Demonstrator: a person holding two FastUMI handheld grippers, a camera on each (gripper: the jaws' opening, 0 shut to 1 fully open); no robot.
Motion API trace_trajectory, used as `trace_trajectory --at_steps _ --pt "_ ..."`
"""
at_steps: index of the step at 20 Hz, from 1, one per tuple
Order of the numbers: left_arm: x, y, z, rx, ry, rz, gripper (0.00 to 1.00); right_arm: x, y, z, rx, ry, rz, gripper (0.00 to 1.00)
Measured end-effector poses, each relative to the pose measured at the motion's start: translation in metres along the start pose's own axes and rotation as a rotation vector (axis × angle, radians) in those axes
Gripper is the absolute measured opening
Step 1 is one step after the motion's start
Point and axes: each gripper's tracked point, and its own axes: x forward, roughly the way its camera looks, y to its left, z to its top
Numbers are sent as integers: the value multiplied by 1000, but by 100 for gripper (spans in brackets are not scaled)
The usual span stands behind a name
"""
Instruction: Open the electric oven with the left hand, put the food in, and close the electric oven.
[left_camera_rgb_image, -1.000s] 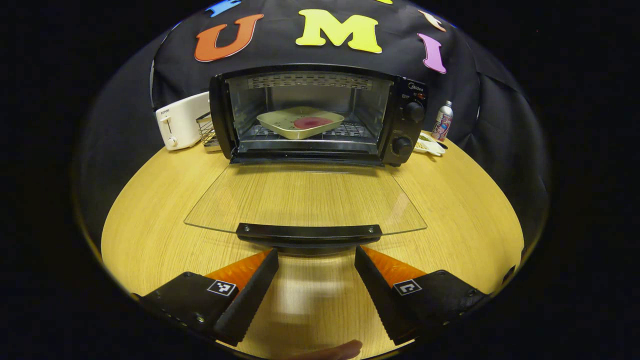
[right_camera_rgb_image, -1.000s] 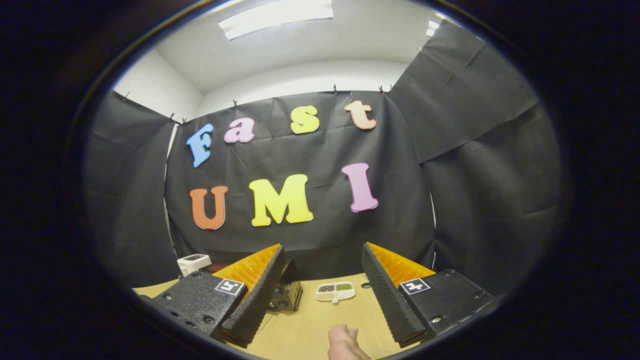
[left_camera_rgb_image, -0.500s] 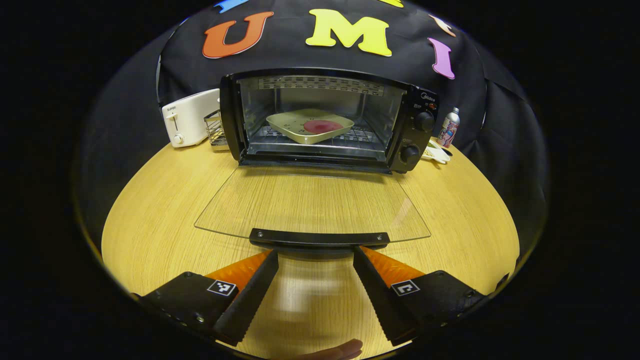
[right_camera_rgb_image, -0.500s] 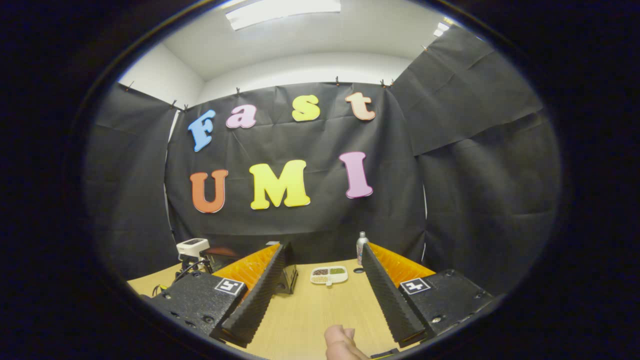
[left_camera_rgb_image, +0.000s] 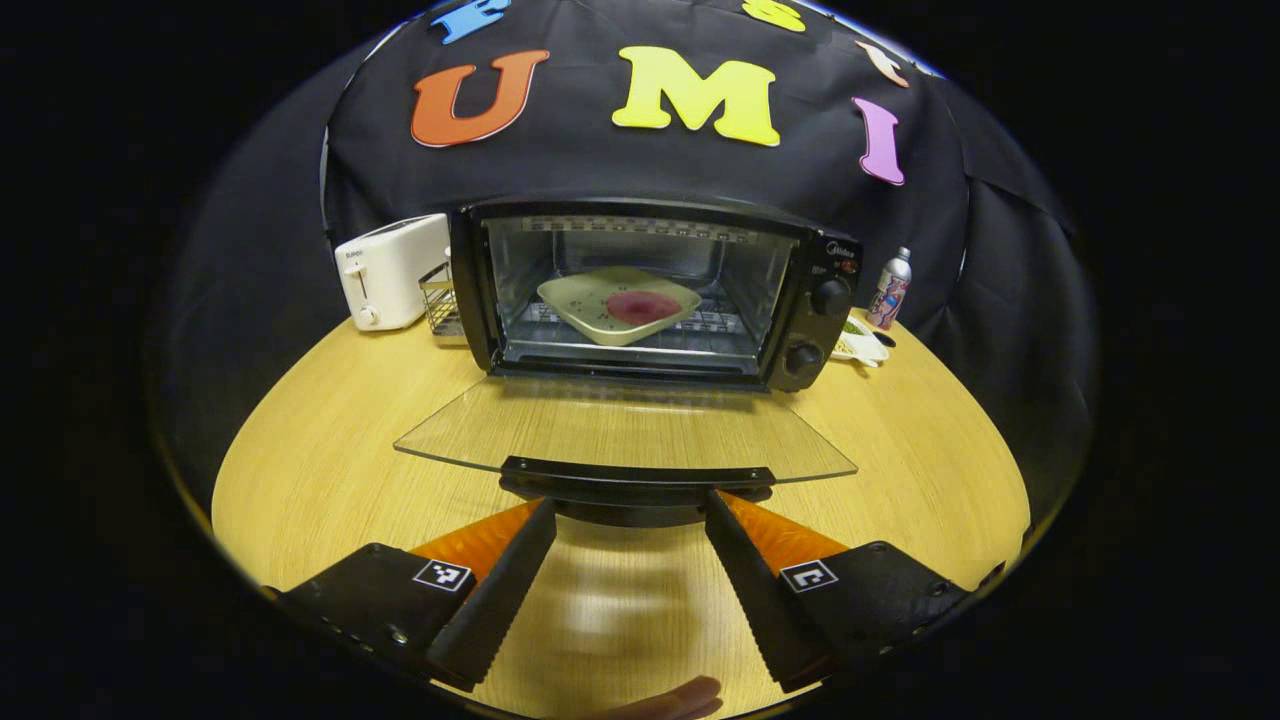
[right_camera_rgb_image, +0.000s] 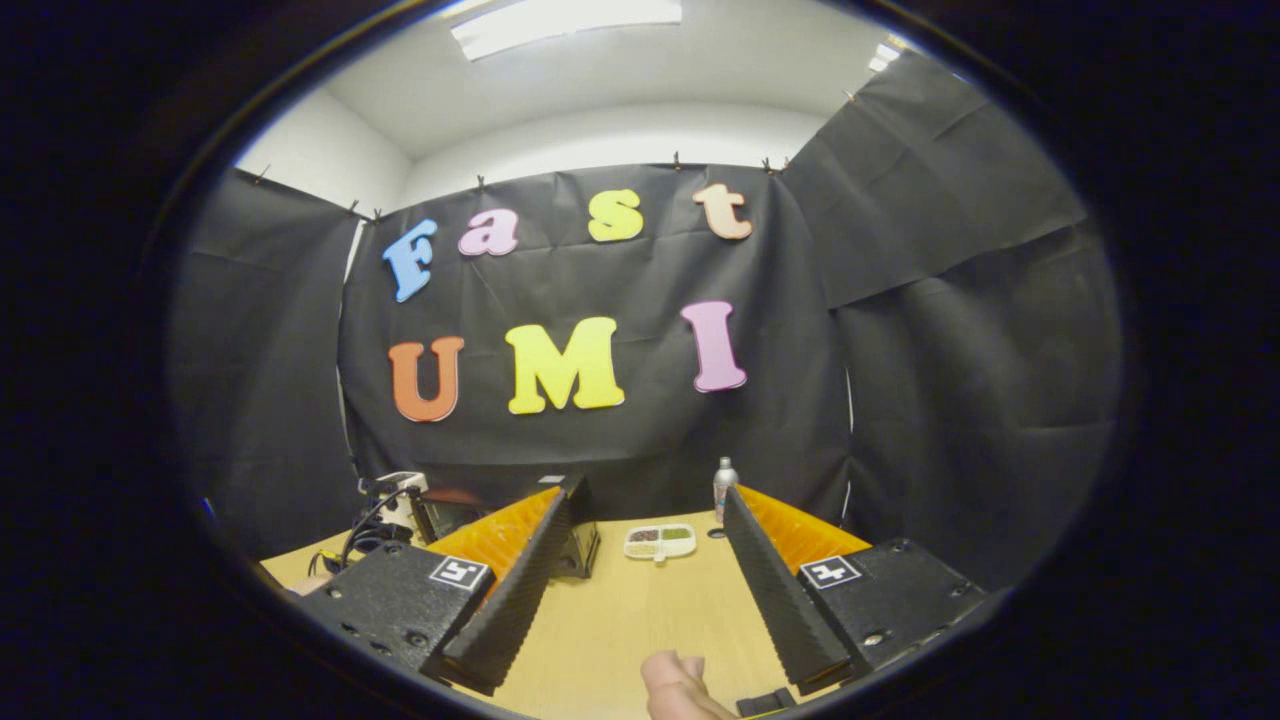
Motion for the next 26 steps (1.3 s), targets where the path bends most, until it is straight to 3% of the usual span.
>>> trace_trajectory --at_steps 14,21,22,23,26 --pt "3 0 95 33 -178 -26 98 16 10 -16 -9 46 18 96" --pt "23 3 147 -3 -274 -40 98 12 8 -13 -23 49 3 96" --pt "18 2 150 -18 -284 -46 84 9 8 -12 -24 47 2 96" --pt "10 2 153 -23 -296 -51 95 6 7 -11 -23 46 -1 96" --pt "-20 2 160 4 -338 -40 95 -1 4 -7 -15 40 -8 96"
